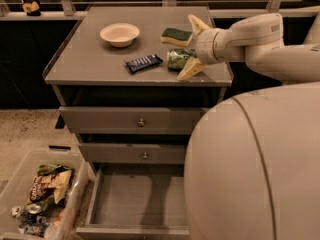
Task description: Pick green can from bottom drawer and place on counter
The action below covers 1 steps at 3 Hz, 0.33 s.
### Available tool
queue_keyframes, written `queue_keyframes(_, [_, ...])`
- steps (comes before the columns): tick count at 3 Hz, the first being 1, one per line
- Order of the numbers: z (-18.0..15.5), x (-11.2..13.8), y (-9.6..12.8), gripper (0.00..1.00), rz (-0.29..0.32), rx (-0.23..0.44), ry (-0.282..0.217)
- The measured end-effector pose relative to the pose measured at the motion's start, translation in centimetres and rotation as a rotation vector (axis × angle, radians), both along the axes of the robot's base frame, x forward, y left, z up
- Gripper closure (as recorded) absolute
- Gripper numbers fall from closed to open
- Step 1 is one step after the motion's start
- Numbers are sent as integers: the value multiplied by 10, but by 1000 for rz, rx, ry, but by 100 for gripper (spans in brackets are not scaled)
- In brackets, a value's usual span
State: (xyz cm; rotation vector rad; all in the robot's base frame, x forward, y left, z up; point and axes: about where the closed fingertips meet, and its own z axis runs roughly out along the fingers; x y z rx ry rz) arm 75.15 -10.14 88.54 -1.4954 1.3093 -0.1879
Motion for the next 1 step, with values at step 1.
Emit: queue_keyframes(1, [0,0,0,0,0,0,0])
